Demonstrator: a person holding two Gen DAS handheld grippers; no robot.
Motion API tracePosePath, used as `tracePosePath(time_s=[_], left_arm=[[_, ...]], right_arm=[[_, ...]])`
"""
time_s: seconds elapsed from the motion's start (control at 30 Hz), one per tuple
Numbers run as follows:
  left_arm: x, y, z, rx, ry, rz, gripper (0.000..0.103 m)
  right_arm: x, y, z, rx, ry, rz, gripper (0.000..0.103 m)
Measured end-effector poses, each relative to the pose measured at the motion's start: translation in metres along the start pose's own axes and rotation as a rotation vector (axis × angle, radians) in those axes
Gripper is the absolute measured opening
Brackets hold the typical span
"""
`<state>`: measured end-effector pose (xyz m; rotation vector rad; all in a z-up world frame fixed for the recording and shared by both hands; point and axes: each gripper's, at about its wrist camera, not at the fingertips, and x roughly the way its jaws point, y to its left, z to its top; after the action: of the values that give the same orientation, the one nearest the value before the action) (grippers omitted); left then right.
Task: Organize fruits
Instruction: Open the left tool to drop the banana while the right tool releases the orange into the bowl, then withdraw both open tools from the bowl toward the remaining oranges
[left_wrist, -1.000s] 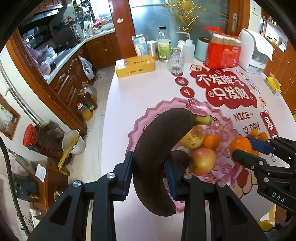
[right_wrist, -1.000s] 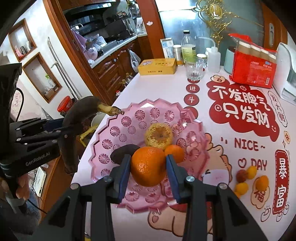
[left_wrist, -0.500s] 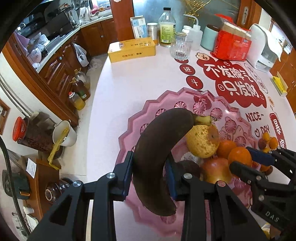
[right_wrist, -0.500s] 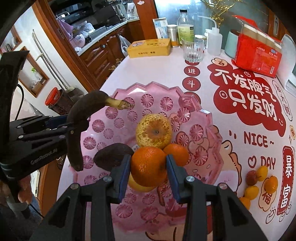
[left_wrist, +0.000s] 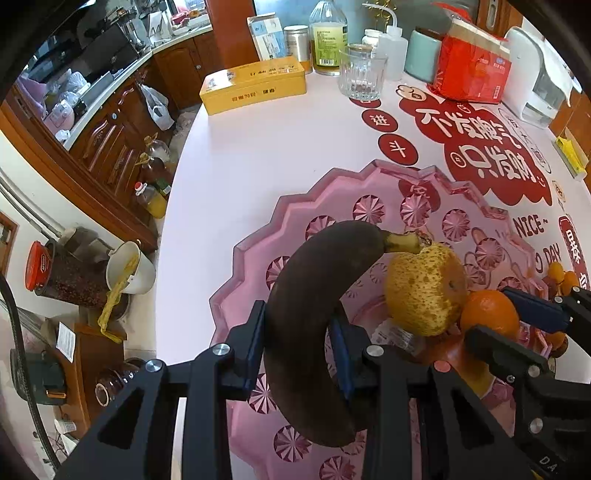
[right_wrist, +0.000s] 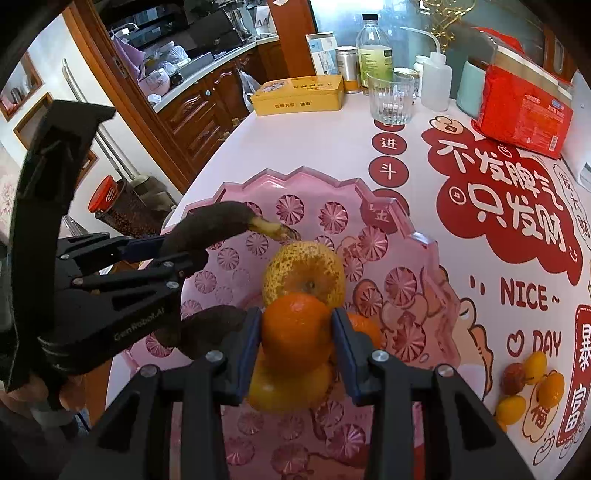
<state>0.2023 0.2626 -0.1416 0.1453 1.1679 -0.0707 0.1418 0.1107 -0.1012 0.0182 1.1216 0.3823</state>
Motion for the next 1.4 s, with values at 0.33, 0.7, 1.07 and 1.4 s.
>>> tracePosePath(time_s=[0.33,0.7,1.07,1.4], left_arm=[[0.015,0.003,0.001,-0.009,0.03,0.003,0.032],[0.01,0.004,0.001,-0.022,0.018,0.009,0.056],[-0.01,0.0,-0.003,-0.014,-0.007,0.051,0.08],[-0.045,-0.004,-0.017,-0.014,-0.04,0.061,0.087]], right_arm=[[-0.005,0.02,0.001,-0.098,-0.067,0.004,0.042],[-0.013,0.025,0.001,-0.121,-0.106,0.019,0.048],[-0.024,0.013,0.0,-0.07,-0.129,-0.002,0.048],[-0.046,0.011,-0.006,-0.042,-0.161,-0.005,0.048]])
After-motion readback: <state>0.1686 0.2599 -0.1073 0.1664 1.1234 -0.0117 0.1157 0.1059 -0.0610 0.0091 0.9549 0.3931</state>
